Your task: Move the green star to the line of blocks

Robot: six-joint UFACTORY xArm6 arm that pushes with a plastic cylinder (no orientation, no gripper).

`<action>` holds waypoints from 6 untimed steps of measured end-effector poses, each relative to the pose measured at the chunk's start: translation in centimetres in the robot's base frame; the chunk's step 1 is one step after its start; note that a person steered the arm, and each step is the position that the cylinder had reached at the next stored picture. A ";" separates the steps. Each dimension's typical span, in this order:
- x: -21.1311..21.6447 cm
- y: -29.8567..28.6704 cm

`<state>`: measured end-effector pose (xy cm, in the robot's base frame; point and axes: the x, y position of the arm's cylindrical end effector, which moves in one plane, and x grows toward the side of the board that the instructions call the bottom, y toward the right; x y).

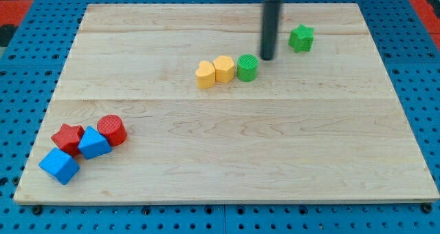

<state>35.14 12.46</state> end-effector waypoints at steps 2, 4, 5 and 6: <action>-5.7 7.9; -4.0 -4.0; -4.6 1.7; -2.1 -0.1</action>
